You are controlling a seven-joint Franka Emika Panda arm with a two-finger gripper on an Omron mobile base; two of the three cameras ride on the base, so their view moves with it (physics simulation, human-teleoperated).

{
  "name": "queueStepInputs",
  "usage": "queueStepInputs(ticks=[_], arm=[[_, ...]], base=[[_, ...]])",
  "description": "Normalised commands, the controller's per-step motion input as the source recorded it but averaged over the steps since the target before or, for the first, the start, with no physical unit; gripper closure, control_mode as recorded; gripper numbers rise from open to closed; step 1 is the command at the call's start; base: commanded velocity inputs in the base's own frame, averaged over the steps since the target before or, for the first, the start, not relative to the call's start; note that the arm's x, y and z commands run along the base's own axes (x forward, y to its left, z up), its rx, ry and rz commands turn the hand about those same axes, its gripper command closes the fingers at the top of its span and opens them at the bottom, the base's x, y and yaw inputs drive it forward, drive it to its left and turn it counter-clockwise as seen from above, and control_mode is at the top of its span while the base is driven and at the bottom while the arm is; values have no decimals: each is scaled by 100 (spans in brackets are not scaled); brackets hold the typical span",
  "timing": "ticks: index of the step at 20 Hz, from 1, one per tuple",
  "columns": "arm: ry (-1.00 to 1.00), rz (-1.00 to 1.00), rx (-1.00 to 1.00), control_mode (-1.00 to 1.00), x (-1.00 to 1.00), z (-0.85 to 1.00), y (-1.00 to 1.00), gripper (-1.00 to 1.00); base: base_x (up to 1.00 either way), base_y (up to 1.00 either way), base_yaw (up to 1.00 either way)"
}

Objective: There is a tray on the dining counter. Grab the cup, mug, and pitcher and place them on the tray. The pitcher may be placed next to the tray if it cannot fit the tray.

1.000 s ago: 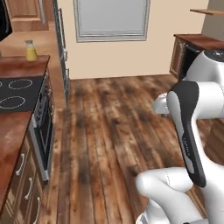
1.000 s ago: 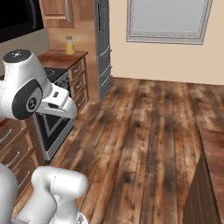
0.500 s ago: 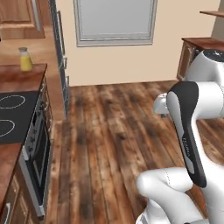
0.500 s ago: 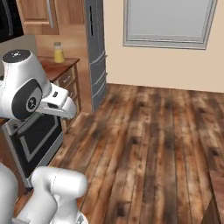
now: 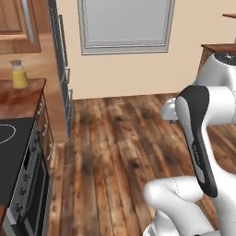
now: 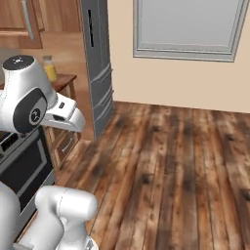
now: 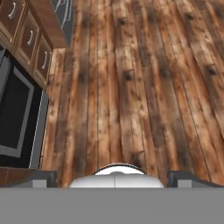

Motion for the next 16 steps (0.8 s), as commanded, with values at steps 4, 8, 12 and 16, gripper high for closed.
queueStepInputs(ticks=[4, 8, 12, 16], arm=[[0, 0, 0, 100, 0, 0, 0, -100], [0, 0, 0, 100, 0, 0, 0, -100], [0, 0, 0, 100, 0, 0, 0, -100], [0, 0, 0, 100, 0, 0, 0, -100]], base=[[100, -13, 0], [98, -17, 1], [95, -12, 3], [92, -14, 7]])
